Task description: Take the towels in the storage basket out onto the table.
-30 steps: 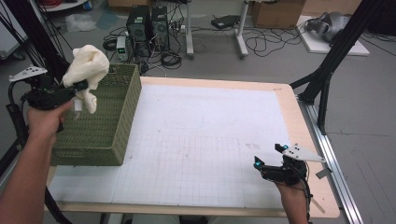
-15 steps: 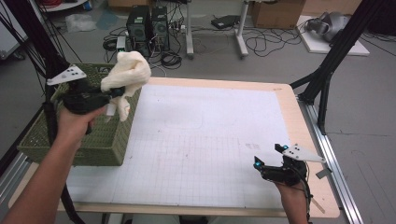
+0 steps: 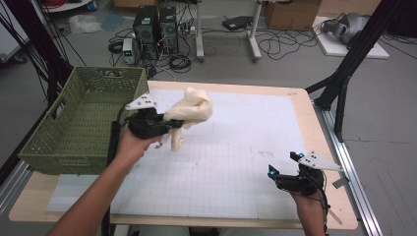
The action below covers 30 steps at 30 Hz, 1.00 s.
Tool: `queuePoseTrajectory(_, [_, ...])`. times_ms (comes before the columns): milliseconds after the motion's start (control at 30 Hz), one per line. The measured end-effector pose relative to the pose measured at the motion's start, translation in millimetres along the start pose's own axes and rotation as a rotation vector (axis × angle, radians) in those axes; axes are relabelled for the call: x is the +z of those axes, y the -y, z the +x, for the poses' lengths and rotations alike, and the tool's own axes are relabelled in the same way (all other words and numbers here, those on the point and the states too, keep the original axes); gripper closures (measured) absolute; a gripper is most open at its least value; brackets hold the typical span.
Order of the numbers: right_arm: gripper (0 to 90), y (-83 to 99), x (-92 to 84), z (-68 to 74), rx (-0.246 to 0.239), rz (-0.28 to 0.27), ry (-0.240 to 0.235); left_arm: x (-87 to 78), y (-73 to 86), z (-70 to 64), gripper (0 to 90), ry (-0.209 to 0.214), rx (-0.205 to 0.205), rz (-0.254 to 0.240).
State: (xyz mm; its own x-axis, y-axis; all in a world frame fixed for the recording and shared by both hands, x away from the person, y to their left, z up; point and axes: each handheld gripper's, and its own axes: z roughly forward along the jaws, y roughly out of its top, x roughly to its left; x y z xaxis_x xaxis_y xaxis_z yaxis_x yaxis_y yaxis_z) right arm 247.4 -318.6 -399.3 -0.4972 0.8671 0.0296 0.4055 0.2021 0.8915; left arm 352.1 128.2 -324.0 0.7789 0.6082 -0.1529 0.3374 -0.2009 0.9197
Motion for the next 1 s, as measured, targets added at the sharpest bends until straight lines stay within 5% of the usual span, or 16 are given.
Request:
queuePoseTrajectory(233, [7.4, 1.4, -1.7, -2.1, -0.001, -0.001, 0.007, 44.0, 25.1, -13.1, 74.8, 0.020, -0.014, 0.039])
queuePoseTrajectory(500, [7.4, 3.4, -2.0, -5.5, 0.015, -0.014, 0.001, 75.0, 50.0, -23.8, 74.3, 0.041, -0.019, 0.125])
queuePoseTrajectory(900, [7.4, 3.5, 5.2, -1.0, -0.005, 0.029, -0.017, 94.8, 88.9, -20.5, 71.7, -0.044, -0.040, 0.262])
queuePoseTrajectory(1000, [7.4, 3.6, 5.1, -1.5, -0.004, 0.025, -0.015, 95.4, 93.1, -21.0, 69.0, -0.046, -0.053, 0.254])
